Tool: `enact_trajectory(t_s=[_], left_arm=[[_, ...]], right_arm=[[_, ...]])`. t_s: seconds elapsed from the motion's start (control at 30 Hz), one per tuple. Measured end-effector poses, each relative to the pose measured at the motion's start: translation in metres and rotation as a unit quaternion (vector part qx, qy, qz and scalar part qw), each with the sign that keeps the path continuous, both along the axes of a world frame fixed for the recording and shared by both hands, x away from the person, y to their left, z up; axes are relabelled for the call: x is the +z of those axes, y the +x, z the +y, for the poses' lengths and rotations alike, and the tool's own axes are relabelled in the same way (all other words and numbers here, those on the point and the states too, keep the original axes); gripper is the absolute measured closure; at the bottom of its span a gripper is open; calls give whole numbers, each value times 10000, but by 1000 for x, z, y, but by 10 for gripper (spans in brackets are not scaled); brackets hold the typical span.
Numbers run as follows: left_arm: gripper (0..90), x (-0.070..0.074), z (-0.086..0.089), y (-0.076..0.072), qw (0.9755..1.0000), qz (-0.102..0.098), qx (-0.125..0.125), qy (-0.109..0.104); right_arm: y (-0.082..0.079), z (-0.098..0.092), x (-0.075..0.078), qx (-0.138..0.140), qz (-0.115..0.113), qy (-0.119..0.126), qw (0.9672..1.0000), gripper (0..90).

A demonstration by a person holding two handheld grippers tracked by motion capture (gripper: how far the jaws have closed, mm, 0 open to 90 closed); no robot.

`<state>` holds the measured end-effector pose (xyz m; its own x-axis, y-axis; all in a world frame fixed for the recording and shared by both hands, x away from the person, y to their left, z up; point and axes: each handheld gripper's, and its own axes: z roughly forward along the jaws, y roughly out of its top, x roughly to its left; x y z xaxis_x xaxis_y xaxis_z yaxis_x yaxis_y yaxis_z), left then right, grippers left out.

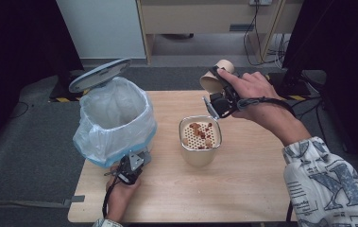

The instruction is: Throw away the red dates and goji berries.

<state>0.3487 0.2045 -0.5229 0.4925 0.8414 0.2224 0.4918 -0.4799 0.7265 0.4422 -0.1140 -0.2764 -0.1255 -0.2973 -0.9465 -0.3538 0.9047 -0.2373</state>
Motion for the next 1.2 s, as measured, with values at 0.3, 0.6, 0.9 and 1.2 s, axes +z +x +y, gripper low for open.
enact_trajectory(t_s=[0.3, 0.6, 0.9, 1.2], left_arm=[[895, 0, 0, 0, 10000, 4, 3, -3], [894, 0, 0, 0, 10000, 6, 6, -12], [894, 0, 0, 0, 10000, 12, 8, -25], [894, 0, 0, 0, 10000, 12, 9, -11]], right_arm=[[0, -4, 3, -48, -60, 78, 9999, 348], [-1, 1, -14, 27, -43, -404, 9992, 352], [1, 3, -36, 77, -75, -798, 9968, 355], [-1, 6, -54, 111, -9, -1087, 9940, 354]])
